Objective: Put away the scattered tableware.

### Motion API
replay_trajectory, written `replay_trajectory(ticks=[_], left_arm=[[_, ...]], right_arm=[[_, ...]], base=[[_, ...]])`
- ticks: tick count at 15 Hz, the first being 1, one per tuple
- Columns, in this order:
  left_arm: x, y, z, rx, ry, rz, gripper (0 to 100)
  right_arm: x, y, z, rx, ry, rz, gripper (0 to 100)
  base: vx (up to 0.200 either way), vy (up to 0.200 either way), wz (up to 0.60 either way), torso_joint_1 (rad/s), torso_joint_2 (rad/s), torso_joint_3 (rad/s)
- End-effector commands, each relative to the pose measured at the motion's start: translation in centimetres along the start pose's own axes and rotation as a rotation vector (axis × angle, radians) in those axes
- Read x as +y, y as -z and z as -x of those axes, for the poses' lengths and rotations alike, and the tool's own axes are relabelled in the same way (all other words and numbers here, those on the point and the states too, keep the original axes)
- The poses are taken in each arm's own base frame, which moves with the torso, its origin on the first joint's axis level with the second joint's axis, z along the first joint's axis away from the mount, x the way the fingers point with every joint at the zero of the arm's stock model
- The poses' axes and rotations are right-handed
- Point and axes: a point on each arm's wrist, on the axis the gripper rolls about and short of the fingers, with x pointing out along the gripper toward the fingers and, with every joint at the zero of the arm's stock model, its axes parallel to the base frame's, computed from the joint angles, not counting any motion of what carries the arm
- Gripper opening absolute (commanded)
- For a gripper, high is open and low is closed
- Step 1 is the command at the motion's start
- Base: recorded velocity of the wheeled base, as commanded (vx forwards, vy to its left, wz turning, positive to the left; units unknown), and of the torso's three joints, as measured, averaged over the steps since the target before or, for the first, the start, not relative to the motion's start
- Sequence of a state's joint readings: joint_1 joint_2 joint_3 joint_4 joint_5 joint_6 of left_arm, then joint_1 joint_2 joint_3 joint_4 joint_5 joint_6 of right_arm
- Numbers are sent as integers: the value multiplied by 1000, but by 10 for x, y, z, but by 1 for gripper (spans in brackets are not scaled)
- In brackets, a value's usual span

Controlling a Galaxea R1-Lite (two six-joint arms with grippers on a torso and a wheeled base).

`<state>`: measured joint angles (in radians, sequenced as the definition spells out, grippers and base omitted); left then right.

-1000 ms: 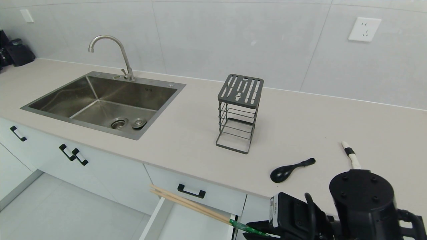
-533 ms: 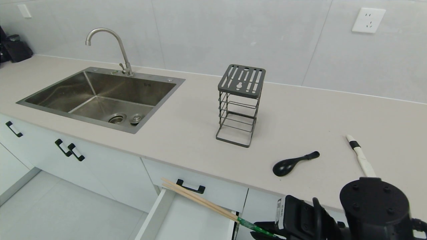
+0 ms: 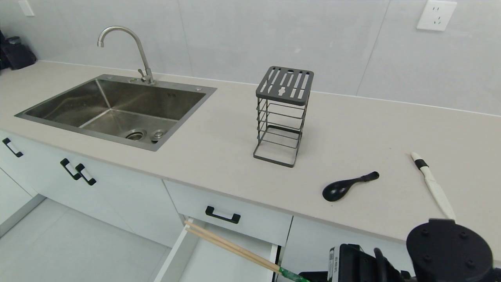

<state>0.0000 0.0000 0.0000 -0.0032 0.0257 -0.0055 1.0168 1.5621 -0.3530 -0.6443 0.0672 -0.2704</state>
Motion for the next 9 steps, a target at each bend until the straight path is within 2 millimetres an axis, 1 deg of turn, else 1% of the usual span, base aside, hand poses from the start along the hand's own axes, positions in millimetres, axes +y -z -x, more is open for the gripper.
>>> replay_trajectory(ticks=[1, 3, 4, 7, 8, 9], left_arm=[[0, 0, 0, -1, 0, -1, 100], [0, 0, 0, 0, 0, 1, 100], [0, 0, 0, 0, 0, 1, 100], [0, 0, 0, 0, 0, 1, 100], [0, 0, 0, -1, 0, 1, 100], [0, 0, 0, 0, 0, 1, 100]], right_arm=[[2, 3, 2, 4, -7, 4, 0], [-1, -4, 3, -22, 9, 0, 0], [-3, -6, 3, -30, 15, -2, 0], [-4, -11, 1, -43, 19, 7, 0], [-9, -26, -3, -85, 27, 38, 0], [-11, -33, -10, -87, 27, 60, 0]], base=[[0, 0, 0, -154, 295, 159], [0, 0, 0, -193, 376, 181], [0, 0, 0, -105, 203, 100], [0, 0, 0, -21, 62, 29], [0, 0, 0, 0, 0, 0], [0, 0, 0, 0, 0, 0]])
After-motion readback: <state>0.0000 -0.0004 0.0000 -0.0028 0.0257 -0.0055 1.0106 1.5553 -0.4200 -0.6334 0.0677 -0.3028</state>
